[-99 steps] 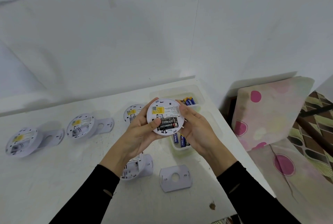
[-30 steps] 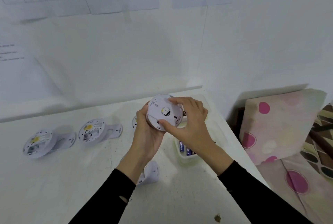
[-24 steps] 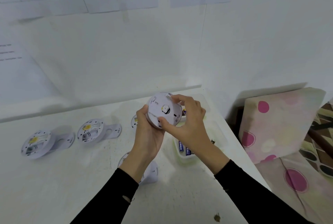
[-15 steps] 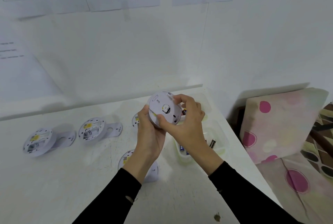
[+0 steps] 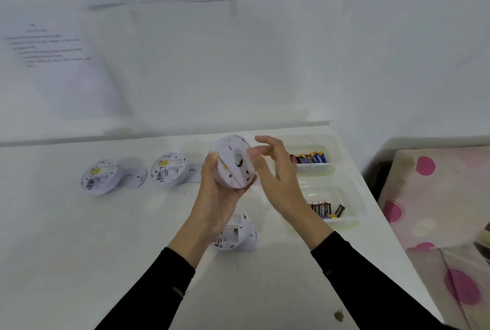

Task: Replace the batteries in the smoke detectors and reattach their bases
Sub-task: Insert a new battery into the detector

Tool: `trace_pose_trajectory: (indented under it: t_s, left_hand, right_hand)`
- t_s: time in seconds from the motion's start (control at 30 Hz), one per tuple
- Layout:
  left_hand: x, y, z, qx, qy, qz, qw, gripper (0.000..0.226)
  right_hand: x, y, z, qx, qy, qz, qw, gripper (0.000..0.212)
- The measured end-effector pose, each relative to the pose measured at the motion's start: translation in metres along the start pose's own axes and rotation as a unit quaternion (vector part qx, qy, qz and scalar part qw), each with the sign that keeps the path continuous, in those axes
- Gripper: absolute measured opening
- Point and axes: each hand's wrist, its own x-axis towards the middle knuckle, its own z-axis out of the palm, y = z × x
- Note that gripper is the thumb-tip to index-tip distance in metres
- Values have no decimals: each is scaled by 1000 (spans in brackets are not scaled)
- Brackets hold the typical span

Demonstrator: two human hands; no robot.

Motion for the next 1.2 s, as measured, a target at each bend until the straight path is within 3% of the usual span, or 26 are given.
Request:
trace_pose_trajectory:
  t_s: [0.1,0.17,0.27,0.37,0.5,0.63,0.7,0.83,1.03,1.13,1.2]
  left_hand:
    - [-13,14,-34,32,52,25,998,80]
    - [-25,25,-60,171,98,58,979,85]
    - [-48,40,-108,338,108,93,930,92]
    - [-67,44,-157,417,131,91,895,103]
    - [-87,36,-209,476,174,51,861,115]
    - [-91,27,-231,509,170,96,838,73]
    - [-92,25,-241,513,203,107,827,72]
    - [-97,29,-238,524,219,84,819,106]
    - [-86,19,-260,599,188,67,775,98]
    - [-92,24,-240,619,203,198,733,93]
    - [-90,23,-220,566,178,272,757,73]
  right_hand:
    - [6,-8,18,121,-96,94,983,49]
    - [4,-9,36,158,-128,121,972,51]
    - [-7,-9,70,222,-132,157,953,48]
    - [-22,-6,106,290,-122,206,927,40]
    - [-52,7,152,269,-135,259,918,37]
    - [-72,18,183,217,-150,289,920,37]
    - [-79,18,194,209,-150,300,919,39]
    - [-90,18,203,176,-147,283,931,42]
    - [-95,18,201,119,-129,253,951,29]
    - [-97,12,190,58,-90,164,981,18]
    - [-95,7,175,30,-33,97,994,21]
